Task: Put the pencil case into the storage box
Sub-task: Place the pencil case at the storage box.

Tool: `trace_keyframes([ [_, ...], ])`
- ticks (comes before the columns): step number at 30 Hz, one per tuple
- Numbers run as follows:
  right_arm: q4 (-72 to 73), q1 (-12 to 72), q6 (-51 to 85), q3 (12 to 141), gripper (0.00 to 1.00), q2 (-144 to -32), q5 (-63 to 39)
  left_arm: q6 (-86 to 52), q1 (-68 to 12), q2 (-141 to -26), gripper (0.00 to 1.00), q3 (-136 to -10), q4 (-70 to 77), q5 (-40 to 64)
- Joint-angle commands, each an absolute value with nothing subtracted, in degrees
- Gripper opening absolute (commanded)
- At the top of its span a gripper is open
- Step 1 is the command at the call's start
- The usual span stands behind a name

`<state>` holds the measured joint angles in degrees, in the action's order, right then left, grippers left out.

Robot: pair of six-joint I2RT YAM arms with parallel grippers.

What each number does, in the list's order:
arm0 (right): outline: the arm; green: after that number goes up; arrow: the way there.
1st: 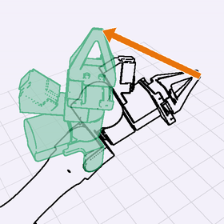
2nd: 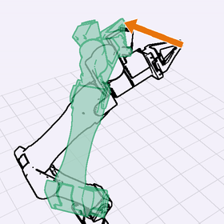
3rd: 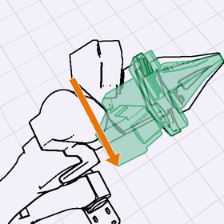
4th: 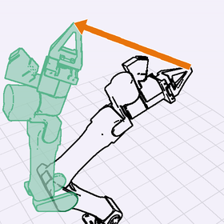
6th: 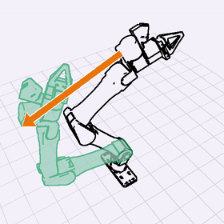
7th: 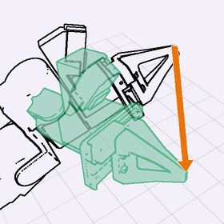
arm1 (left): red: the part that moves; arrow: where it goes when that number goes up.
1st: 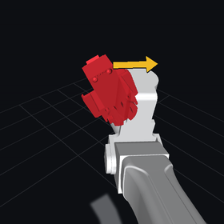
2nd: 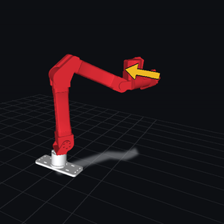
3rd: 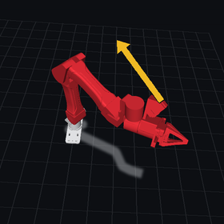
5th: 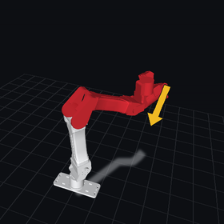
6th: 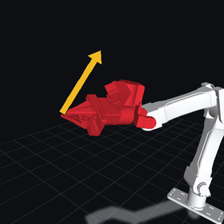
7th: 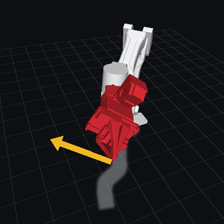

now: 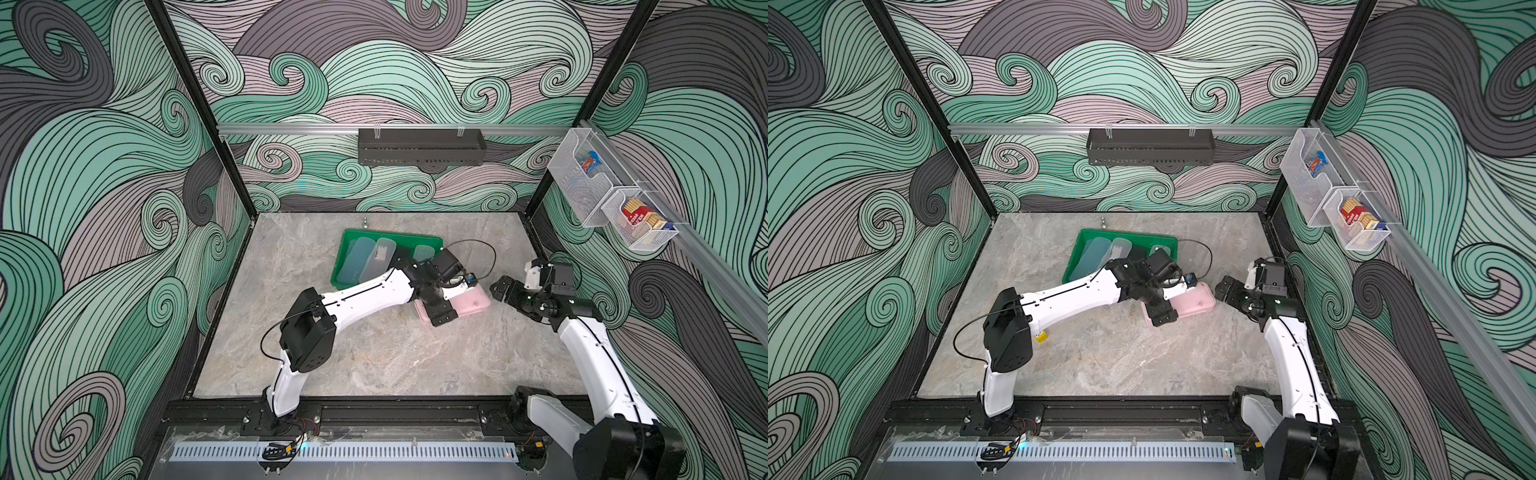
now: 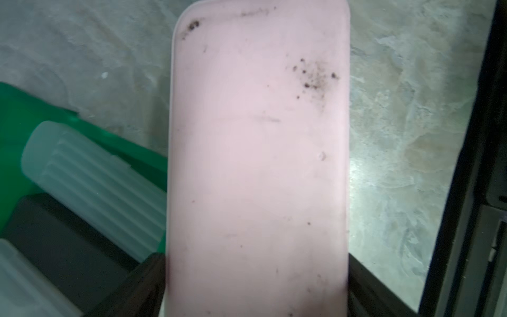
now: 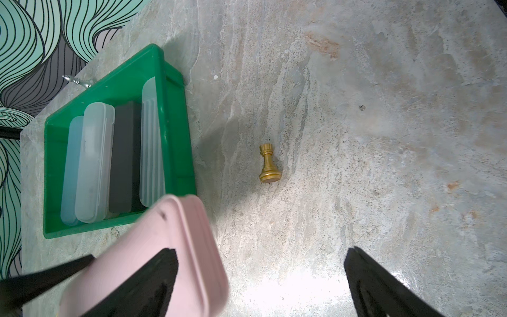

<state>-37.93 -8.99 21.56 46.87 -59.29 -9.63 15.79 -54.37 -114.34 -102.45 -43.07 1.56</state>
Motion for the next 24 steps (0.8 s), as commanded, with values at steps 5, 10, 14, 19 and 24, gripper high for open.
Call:
trace_keyframes([
  [5,-38.1,-9.3,20.1,47.6,0.99,-60.2,-10.7,4.2,-45.1,-114.8,0.81,-105.4,-39.0,-7.1],
  [10,-37.7,-9.3,20.3,47.1,0.99,-60.3,-11.5,-4.0,-40.8,-119.0,0.82,-106.9,-35.7,-10.6],
  [14,-37.5,-9.3,20.2,47.1,0.99,-60.4,-12.1,-8.4,-40.2,-125.7,0.82,-114.1,-39.5,-12.1],
  [19,-37.7,-9.3,20.0,47.3,0.99,-60.4,-12.9,-13.6,-40.2,-130.9,0.82,-119.4,-42.1,-13.4],
  [24,-37.6,-9.2,20.0,47.2,0.99,-60.4,-13.6,-17.6,-40.3,-131.6,0.82,-117.2,-42.4,-12.8],
])
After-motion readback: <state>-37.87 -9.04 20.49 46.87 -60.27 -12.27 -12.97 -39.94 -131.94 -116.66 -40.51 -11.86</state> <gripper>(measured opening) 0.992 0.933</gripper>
